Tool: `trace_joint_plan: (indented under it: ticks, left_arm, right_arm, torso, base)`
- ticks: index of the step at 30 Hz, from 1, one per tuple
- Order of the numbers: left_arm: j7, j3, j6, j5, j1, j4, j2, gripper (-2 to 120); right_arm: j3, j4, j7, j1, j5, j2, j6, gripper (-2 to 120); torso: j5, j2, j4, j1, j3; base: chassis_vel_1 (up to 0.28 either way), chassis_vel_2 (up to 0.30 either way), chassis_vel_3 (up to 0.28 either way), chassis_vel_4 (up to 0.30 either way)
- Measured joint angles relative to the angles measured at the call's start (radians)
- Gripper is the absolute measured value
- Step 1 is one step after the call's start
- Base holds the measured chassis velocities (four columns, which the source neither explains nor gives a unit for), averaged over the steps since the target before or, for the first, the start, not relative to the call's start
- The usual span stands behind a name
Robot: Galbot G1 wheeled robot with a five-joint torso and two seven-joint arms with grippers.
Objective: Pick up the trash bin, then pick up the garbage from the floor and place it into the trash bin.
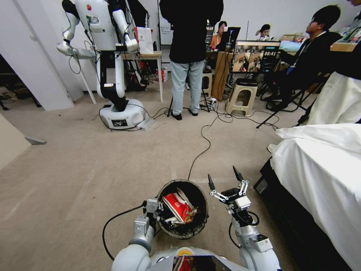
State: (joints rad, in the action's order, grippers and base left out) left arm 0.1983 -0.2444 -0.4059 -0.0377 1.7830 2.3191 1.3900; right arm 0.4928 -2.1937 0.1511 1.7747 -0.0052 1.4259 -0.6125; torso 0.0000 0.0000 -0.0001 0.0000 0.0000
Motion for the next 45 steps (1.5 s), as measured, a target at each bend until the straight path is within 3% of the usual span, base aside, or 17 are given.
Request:
trace_joint_plan:
  ticks: [13, 28, 37, 45]
  left_arm:
    - [0.008, -0.017, 0.02, -0.008, -0.01, 0.016, 0.008, 2]
    - [0.07, -0.152, -0.028, -0.138, -0.08, 0.071, 0.042, 2]
    - [0.126, -0.243, -0.057, -0.233, -0.121, 0.052, 0.053, 2]
    - [0.169, -0.303, -0.071, -0.291, -0.148, -0.019, 0.054, 2]
  right_arm:
    - [0.002, 0.005, 0.0, -0.001, 0.0, 0.004, -0.001, 100]
    - [-0.001, 0.022, -0.001, -0.029, 0.006, -0.007, 0.007, 100]
    - [0.003, 0.031, -0.002, -0.032, 0.008, -0.009, 0.008, 100]
    - [-0.002, 0.032, -0.002, -0.032, 0.008, -0.01, 0.011, 100]
  torso:
    - [0.0, 0.0, 0.0001, 0.0, 0.0]
    - [0.0, 0.0, 0.0001, 0.0, 0.0]
    - [0.0, 0.0, 0.0001, 0.0, 0.0]
    - [0.0001, 0.0, 0.0001, 0.0, 0.0]
  base:
    - [0.0, 0.0, 0.0, 0.0]
    - [0.0, 0.0, 0.0, 0.0]
    - [0.0, 0.0, 0.0, 0.0]
    - [0.0, 0.0, 0.0, 0.0]
